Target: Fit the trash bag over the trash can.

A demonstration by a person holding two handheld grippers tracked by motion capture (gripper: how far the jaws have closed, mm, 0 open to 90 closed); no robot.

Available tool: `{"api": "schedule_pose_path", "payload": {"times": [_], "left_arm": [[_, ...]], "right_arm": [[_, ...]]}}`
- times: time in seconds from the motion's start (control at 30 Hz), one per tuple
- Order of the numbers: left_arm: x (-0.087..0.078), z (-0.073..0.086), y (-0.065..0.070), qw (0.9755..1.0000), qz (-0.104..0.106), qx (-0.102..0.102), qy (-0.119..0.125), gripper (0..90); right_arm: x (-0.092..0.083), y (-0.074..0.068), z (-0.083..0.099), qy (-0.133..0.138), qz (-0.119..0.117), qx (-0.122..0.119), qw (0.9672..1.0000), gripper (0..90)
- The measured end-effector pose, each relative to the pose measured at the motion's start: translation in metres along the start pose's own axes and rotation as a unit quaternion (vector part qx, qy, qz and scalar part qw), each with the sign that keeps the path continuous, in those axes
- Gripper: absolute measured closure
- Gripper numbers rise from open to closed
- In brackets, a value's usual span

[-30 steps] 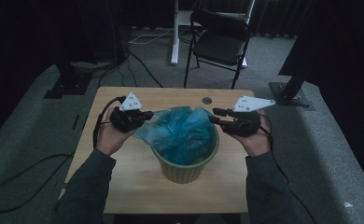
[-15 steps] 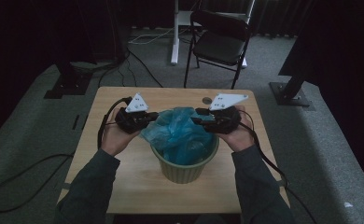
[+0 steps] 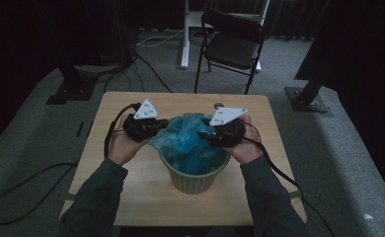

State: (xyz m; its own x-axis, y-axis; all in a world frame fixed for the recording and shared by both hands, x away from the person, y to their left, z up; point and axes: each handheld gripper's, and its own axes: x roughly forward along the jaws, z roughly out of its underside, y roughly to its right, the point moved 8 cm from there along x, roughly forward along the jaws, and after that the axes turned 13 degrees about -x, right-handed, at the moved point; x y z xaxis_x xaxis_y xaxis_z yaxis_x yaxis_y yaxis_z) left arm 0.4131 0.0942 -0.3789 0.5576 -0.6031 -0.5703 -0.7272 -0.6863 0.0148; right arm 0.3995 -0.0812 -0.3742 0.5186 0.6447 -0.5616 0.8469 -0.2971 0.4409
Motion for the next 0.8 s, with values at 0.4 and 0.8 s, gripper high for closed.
{"api": "schedule_pose_path", "payload": {"times": [0.4, 0.8], "left_arm": [[-0.003, 0.0, -0.004, 1.0, -0.004, -0.004, 0.0, 88.6], [-0.007, 0.006, -0.015, 0.9998, -0.01, -0.018, -0.002, 88.6]], "right_arm": [[0.004, -0.01, 0.003, -0.024, 0.007, -0.041, 0.9989, 50.4], [0.003, -0.011, 0.005, -0.028, 0.01, -0.044, 0.9986, 50.7]]}}
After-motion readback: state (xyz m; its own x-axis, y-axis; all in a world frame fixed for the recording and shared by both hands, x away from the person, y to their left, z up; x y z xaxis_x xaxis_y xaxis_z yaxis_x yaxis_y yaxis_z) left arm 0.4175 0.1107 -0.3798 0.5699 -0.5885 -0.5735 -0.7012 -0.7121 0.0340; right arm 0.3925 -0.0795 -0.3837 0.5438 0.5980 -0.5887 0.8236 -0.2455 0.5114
